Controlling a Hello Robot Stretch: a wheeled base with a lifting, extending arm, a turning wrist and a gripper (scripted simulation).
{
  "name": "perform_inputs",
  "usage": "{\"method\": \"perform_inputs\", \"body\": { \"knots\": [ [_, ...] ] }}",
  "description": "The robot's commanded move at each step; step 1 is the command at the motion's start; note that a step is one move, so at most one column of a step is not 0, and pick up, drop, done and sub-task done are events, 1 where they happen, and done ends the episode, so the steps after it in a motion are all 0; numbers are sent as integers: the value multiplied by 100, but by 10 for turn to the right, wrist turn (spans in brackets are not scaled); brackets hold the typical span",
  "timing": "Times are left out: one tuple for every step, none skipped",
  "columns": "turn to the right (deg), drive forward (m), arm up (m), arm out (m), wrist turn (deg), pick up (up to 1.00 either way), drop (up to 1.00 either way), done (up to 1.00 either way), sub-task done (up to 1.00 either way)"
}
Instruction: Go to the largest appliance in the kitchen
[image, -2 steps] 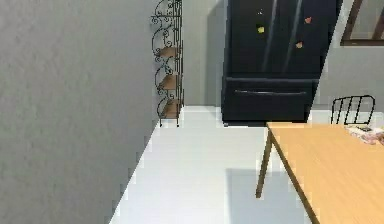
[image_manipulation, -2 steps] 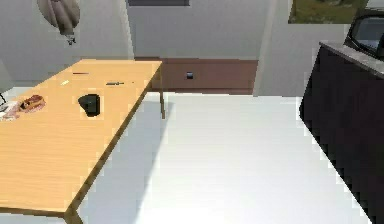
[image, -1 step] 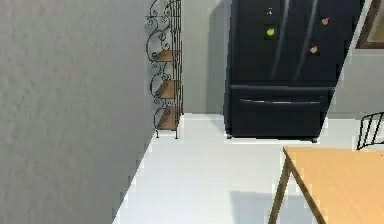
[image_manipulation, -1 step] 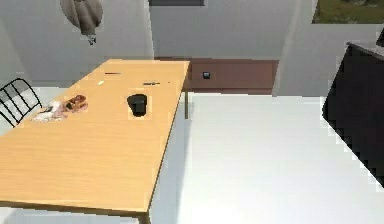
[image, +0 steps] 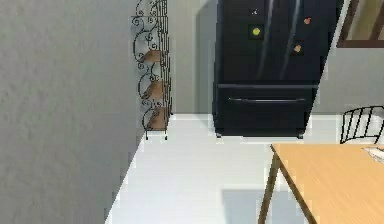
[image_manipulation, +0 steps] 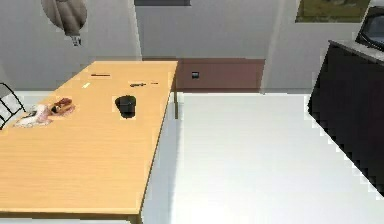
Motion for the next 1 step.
{"method": "perform_inputs", "body": {
  "knots": [
    [0, 100, 0, 0, 0, 0, 0, 0, 0]
  ]
}}
